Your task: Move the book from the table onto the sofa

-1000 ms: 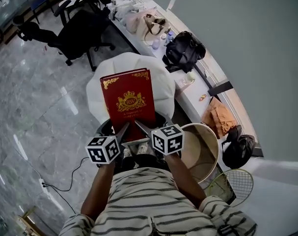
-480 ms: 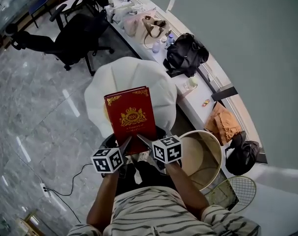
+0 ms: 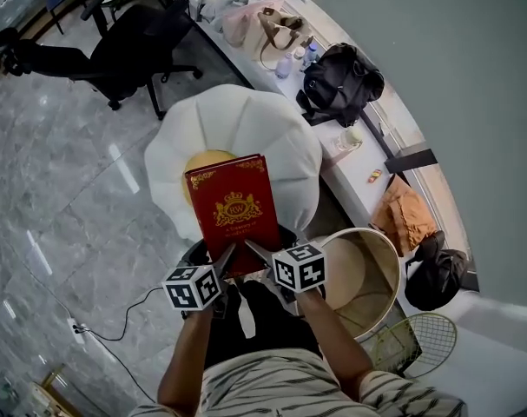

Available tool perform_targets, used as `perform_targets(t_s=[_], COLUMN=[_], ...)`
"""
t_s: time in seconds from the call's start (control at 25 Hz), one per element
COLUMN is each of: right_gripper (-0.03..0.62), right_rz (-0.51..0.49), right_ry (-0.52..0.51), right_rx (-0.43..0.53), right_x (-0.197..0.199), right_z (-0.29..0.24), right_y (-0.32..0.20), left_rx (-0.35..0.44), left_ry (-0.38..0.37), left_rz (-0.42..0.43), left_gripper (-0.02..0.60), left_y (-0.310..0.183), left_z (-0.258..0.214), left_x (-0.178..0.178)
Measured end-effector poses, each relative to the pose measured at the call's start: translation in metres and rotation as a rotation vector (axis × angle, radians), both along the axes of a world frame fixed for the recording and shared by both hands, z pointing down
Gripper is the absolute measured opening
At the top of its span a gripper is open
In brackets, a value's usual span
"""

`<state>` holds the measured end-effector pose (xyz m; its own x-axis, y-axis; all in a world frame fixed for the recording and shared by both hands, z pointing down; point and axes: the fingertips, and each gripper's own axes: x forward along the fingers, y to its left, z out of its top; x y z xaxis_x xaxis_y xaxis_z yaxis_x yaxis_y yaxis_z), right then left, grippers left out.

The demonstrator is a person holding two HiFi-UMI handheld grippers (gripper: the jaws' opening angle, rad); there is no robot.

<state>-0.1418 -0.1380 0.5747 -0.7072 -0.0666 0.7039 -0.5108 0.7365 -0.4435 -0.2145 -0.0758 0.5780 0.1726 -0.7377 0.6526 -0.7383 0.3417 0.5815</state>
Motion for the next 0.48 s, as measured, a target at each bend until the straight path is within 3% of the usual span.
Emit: perform_targets(t_s=[0.48], right_gripper=[0.368], right_rz=[0.025], right_ry=[0.058], right_rx=[-0.038], right_x=[-0.002], right_z=[0.102], right_y=[-0.001], left_rx=[-0.037], left_ry=[0.058], left_rz=[-0.007], left_gripper=[0.324], left_y=[-0.002], left_z=[0.104], left_x=[-0.003])
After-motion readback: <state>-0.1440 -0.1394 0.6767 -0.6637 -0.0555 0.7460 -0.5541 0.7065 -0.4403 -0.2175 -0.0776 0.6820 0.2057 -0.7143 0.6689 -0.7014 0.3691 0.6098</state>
